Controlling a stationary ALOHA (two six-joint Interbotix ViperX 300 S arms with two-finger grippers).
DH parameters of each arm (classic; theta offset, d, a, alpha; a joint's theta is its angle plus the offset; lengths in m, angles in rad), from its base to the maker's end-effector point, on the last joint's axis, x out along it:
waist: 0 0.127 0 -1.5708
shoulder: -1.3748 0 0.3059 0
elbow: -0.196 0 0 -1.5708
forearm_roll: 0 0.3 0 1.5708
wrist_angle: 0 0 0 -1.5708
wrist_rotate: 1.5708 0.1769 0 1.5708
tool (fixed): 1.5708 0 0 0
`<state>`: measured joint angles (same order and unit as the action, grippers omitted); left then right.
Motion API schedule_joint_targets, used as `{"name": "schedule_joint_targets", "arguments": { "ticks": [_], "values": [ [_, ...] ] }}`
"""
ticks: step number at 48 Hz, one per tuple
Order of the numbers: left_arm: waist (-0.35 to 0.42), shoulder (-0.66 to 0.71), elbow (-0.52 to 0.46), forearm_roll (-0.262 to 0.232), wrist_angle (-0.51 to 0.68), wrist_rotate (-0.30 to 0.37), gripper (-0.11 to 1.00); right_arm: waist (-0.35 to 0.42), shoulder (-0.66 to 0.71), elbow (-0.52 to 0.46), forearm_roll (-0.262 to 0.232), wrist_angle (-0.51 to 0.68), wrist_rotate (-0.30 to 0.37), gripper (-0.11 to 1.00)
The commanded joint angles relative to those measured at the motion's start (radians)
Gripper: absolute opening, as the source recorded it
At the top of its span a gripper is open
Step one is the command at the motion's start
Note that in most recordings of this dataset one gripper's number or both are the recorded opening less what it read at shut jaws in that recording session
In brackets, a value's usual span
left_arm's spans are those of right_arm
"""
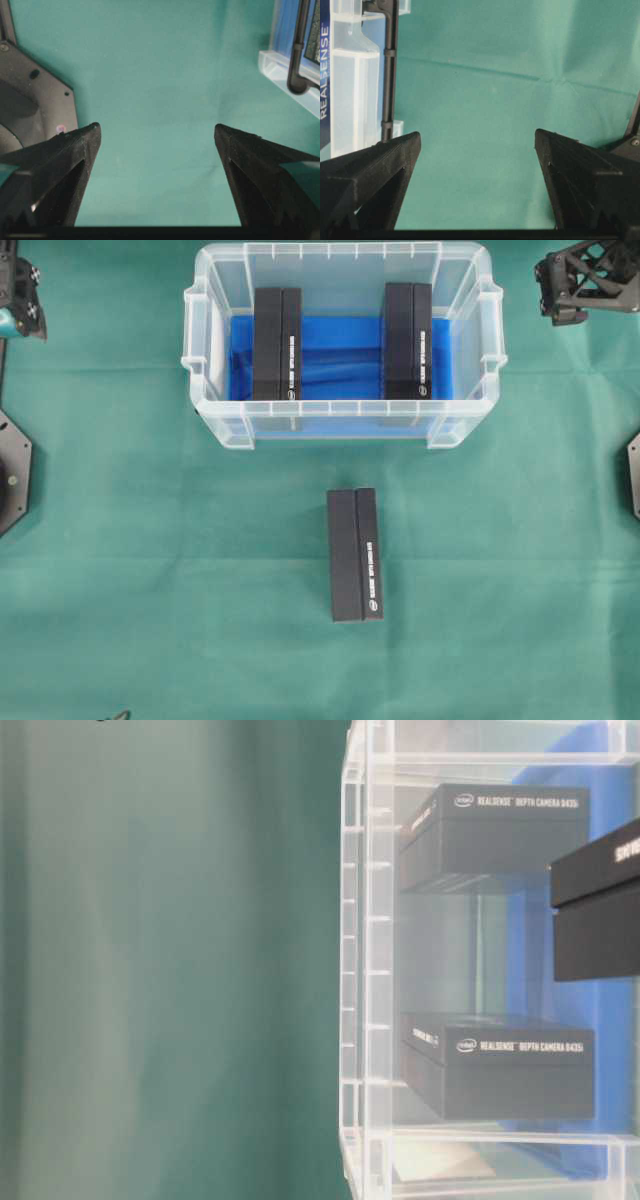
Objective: Take out the box from the case.
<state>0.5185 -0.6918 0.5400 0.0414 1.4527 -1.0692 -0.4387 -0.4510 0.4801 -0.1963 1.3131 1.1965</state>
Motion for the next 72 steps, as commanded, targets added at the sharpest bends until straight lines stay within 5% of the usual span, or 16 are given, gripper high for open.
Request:
{"name": "schedule_joint_targets", "arguments": {
  "ticks": [1,36,72],
  "values": [
    [-0.002,-0.002,-0.012,0.000,-0.002,0.005,0.97,-0.002,-0.003,-0.009,0.000,-0.003,-0.002,0.92],
    [-0.066,0.100,-0.066,-0.002,-0.041,-0.017,0.97,-0.002,-0.005,-0.009,0.000,-0.014,-0.003,0.92],
    [-0.190,0.511,-0.479,0.008,-0.094,-0.098,0.97,-0.002,-0.005,0.003,-0.006,-0.043,-0.006,0.92]
  ]
}}
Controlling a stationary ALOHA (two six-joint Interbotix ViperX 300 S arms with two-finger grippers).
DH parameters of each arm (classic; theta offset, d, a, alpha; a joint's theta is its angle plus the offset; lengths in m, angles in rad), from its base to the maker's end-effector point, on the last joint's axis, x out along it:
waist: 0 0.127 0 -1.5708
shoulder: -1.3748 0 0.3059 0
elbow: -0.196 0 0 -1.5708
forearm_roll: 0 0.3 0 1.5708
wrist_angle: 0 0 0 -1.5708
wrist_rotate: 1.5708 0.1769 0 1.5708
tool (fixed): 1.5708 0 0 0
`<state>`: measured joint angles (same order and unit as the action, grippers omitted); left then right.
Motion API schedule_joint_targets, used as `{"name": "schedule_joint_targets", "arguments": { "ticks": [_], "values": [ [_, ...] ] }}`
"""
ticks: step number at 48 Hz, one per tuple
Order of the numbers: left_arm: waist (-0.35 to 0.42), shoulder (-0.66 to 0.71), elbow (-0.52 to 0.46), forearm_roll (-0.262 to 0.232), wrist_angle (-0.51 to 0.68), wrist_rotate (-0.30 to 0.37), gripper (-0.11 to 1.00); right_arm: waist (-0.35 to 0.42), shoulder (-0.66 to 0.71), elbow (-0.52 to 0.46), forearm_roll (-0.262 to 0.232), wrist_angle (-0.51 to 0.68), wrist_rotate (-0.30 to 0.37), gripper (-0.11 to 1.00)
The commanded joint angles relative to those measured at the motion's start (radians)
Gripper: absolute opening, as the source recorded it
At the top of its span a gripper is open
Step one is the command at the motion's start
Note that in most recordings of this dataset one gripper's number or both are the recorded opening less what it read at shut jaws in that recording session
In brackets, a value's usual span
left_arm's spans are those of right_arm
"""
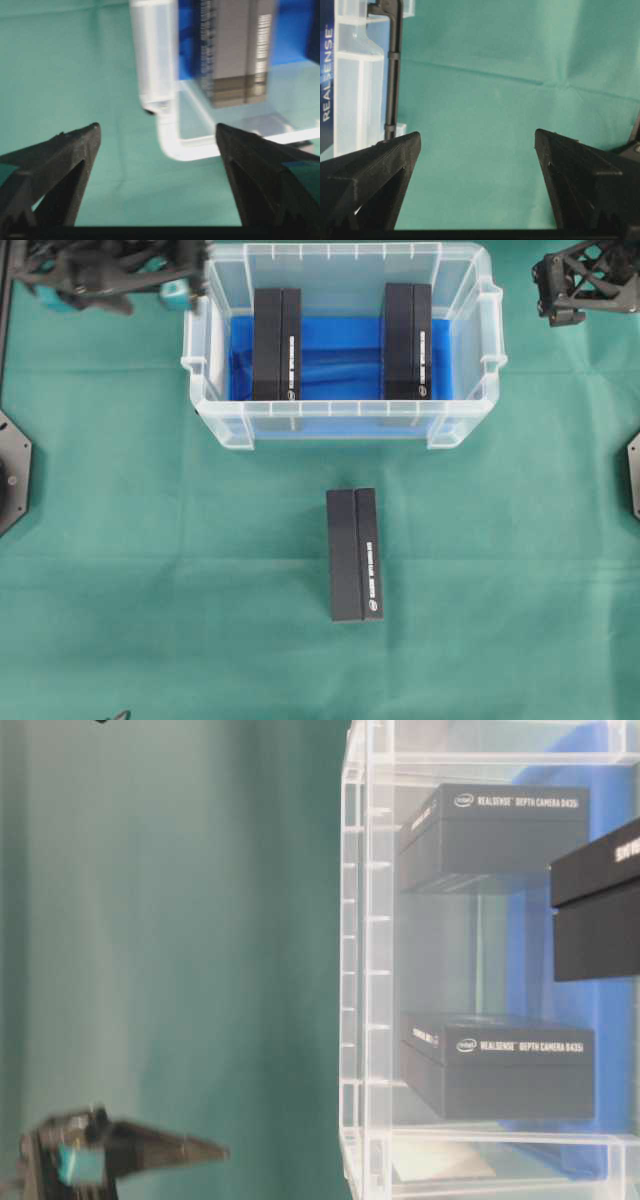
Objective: Take out the box from the case.
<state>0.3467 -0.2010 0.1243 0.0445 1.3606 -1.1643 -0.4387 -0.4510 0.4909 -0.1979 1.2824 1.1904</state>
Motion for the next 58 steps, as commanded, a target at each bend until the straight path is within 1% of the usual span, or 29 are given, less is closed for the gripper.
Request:
{"name": "schedule_joint_targets", "arguments": {
  "ticks": [1,12,20,26,37,58],
  "values": [
    [-0.023,0.031,-0.077,0.005,-0.002,-0.005,0.98,-0.002,-0.003,-0.008,-0.005,-0.017,0.000,0.92],
    [-0.064,0.144,-0.209,0.005,0.000,-0.028,0.97,-0.003,-0.005,-0.003,-0.008,-0.040,-0.002,0.92],
    [-0.081,0.210,-0.279,0.014,0.003,-0.029,0.97,-0.002,-0.005,-0.002,-0.008,-0.038,-0.005,0.92],
    [-0.089,0.244,-0.314,0.015,0.006,-0.029,0.97,-0.002,-0.005,-0.002,-0.009,-0.038,-0.005,0.92],
    [-0.089,0.255,-0.322,0.032,0.018,-0.031,0.97,-0.002,-0.006,-0.002,-0.009,-0.040,-0.005,0.92],
    [-0.089,0.256,-0.319,0.034,0.023,-0.031,0.97,-0.002,-0.006,-0.002,-0.009,-0.040,-0.005,0.92]
  ]
}}
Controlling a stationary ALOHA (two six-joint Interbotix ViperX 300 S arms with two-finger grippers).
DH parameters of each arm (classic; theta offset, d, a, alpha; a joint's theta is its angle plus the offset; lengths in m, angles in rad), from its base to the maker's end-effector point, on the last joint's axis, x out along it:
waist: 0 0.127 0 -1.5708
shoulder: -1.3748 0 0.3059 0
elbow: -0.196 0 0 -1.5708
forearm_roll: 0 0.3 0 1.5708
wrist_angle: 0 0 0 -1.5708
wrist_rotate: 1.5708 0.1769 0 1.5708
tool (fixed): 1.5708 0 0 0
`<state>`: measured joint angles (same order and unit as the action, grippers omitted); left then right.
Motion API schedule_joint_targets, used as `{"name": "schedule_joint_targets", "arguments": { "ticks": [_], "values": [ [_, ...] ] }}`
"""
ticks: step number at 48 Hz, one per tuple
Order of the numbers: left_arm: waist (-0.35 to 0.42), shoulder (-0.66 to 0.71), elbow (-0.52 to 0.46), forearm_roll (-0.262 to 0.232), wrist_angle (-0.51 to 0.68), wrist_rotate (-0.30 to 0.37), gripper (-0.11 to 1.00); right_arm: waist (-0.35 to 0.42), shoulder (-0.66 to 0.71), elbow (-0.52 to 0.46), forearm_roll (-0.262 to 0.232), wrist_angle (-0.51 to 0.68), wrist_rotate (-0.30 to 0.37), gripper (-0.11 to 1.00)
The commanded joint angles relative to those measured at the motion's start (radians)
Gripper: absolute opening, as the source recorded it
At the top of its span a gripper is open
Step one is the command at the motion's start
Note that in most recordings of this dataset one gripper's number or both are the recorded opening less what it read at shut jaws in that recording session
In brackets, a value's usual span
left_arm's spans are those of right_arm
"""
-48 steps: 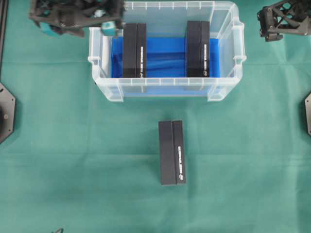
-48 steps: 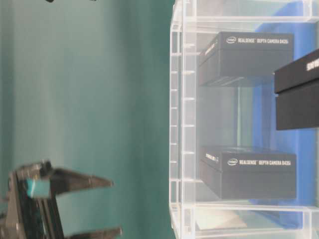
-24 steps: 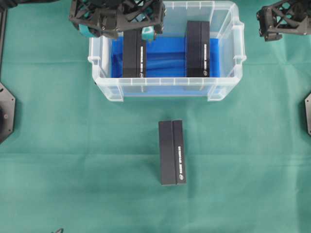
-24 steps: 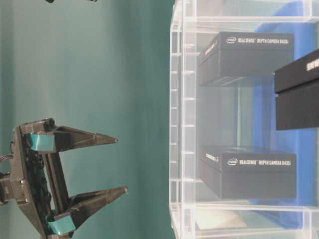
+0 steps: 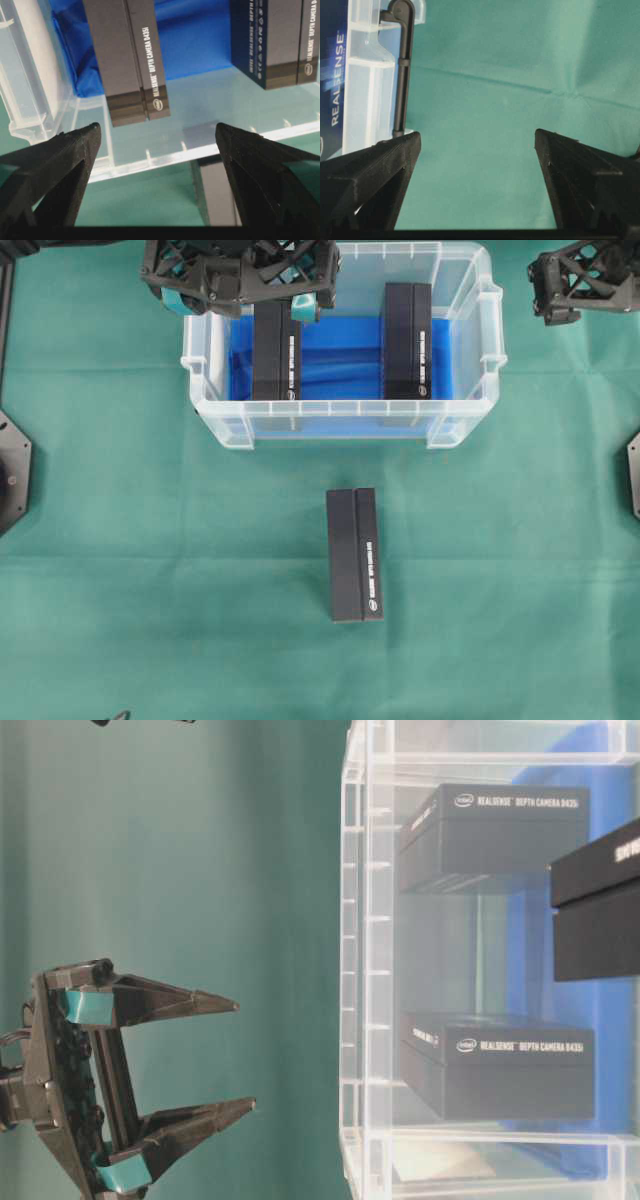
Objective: Take out the box from the case.
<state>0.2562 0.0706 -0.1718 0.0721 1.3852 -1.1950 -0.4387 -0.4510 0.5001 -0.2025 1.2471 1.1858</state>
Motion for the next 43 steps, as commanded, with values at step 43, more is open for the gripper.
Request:
{"name": "schedule_joint_targets", "arguments": {
  "ticks": [43],
  "values": [
    [0.003,-0.012,-0.012,0.014,-0.008,-0.002,0.97,-0.002,-0.006,-0.011,-0.005,-0.012,0.002,0.92]
  ]
}}
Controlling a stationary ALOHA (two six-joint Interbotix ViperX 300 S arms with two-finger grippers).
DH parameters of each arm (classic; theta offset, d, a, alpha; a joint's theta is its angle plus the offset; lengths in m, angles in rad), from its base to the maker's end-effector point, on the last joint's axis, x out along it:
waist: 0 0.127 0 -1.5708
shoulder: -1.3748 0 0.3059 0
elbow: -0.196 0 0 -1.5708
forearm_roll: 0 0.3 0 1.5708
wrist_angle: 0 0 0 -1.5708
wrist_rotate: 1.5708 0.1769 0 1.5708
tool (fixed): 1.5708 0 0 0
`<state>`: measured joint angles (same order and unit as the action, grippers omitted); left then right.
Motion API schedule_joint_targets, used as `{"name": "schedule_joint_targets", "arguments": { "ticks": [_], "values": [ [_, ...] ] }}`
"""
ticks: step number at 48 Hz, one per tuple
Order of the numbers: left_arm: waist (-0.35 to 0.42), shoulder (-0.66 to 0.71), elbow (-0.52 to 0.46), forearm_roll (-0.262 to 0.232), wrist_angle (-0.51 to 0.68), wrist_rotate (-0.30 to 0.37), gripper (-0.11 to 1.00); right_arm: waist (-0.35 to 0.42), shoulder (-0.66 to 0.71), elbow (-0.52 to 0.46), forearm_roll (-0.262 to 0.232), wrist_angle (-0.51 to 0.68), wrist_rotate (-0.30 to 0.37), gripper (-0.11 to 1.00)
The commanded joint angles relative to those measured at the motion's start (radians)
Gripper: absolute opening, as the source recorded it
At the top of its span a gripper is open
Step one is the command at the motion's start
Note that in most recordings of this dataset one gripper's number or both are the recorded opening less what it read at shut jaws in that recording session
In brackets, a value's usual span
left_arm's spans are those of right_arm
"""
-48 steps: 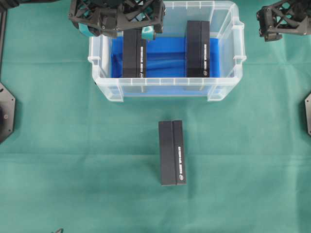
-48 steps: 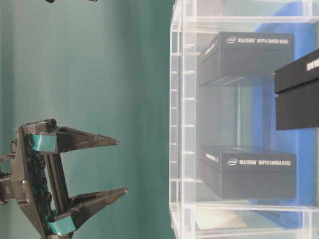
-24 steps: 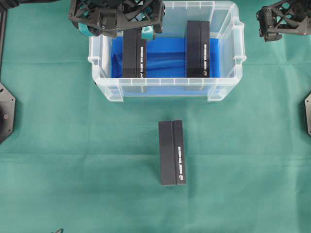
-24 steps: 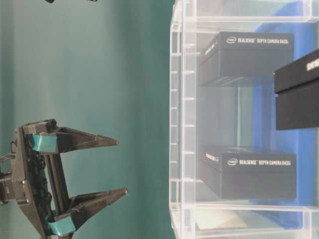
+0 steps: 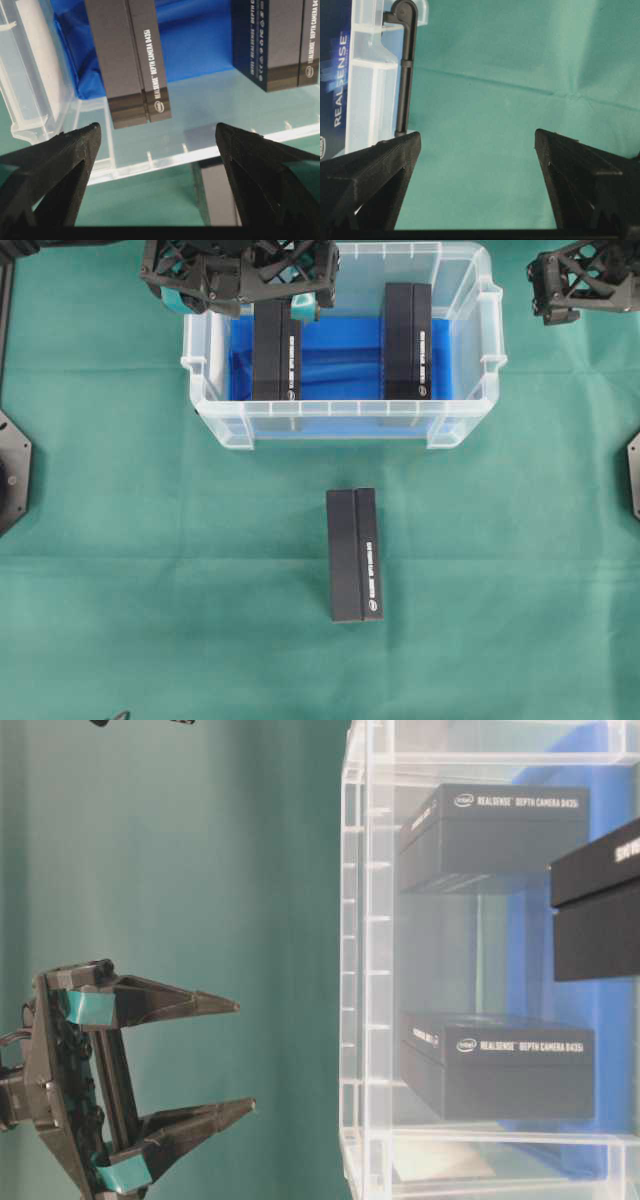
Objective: Take out the box from the case.
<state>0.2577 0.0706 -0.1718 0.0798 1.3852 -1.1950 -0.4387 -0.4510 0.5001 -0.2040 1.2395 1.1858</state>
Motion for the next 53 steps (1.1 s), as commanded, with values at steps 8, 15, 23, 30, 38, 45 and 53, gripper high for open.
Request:
{"name": "schedule_joint_targets", "arguments": {
  "ticks": [8,15,23,30,38,45,53],
  "values": [
    [0.002,-0.012,0.002,0.006,-0.009,-0.002,0.98,-0.002,-0.006,-0.009,-0.003,-0.005,0.002,0.92],
    [0.002,-0.012,0.015,0.018,-0.023,-0.005,0.97,-0.002,-0.006,-0.011,-0.003,-0.005,0.000,0.92],
    [0.003,-0.012,0.043,0.037,-0.060,-0.021,0.97,-0.002,-0.006,-0.009,-0.003,-0.006,0.000,0.92],
    [0.003,-0.008,0.071,0.038,-0.080,-0.023,0.97,-0.002,-0.006,-0.009,-0.003,-0.005,0.000,0.92],
    [0.005,0.000,0.104,0.038,-0.097,-0.025,0.97,-0.002,-0.006,-0.002,-0.003,-0.008,0.000,0.92],
    [0.008,0.012,0.121,0.038,-0.120,-0.025,0.98,-0.002,-0.006,0.005,-0.003,-0.017,0.000,0.92],
    [0.009,0.032,0.133,0.037,-0.144,-0.025,0.97,-0.002,-0.006,0.008,-0.003,-0.018,0.000,0.92]
  ]
}}
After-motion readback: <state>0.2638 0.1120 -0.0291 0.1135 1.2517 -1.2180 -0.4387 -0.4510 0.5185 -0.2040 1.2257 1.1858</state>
